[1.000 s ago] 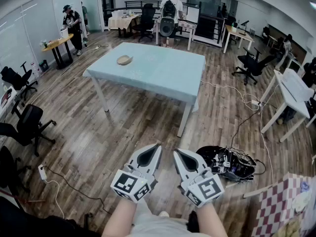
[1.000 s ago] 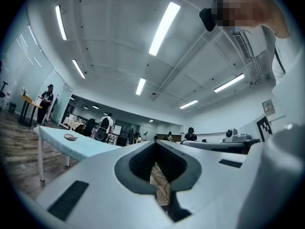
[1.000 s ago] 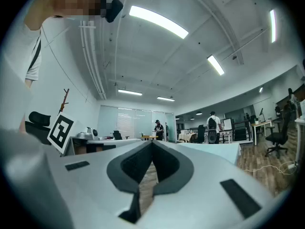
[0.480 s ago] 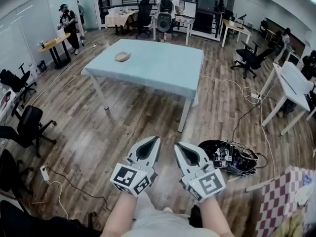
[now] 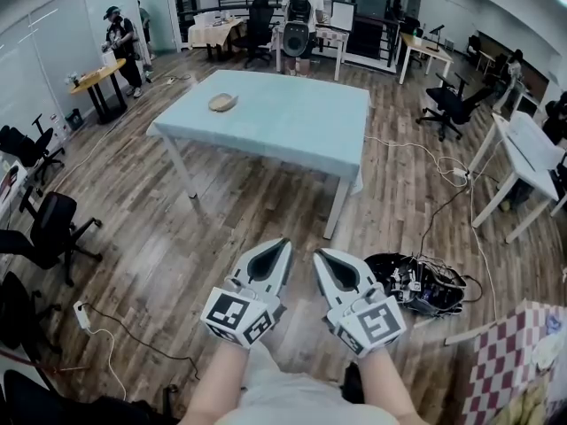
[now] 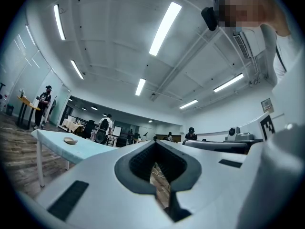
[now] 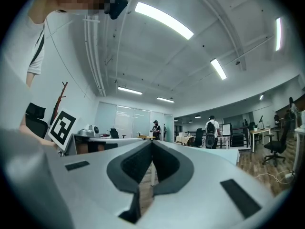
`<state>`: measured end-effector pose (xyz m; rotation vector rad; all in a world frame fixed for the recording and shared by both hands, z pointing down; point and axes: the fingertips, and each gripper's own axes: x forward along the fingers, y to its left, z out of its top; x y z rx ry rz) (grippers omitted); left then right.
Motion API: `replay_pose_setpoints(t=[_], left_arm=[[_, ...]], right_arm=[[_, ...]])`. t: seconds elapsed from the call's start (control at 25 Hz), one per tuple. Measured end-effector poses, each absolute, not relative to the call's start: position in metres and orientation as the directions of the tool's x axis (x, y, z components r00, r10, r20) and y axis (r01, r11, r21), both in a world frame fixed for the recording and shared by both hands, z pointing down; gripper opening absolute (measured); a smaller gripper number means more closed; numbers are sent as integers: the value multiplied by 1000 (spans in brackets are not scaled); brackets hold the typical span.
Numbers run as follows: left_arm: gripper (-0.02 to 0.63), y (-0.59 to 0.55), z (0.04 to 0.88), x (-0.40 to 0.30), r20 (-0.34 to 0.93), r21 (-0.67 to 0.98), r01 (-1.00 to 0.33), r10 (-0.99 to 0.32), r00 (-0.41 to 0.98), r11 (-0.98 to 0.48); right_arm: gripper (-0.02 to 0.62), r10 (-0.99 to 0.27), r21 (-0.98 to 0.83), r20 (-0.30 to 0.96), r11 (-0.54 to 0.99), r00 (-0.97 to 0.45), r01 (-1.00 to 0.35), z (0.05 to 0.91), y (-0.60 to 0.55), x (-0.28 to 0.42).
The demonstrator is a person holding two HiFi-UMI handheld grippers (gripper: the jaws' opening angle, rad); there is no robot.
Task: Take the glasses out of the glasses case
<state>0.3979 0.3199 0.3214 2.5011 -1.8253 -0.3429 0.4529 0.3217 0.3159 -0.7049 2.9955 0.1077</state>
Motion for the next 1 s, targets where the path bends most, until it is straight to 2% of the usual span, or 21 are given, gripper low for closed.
replay_pose_setpoints(t=[0.6,1.0], left_arm=[[8,284,318,347,-153,11,-959,-948,278,-283],[8,263,323,292,-158,30,-962,-951,264,-272]], right_arm=[[6,-446,24,-76,893,-892,-448,319,283,394],[8,-429,20,-47,903,-902,-430,326,262,336]])
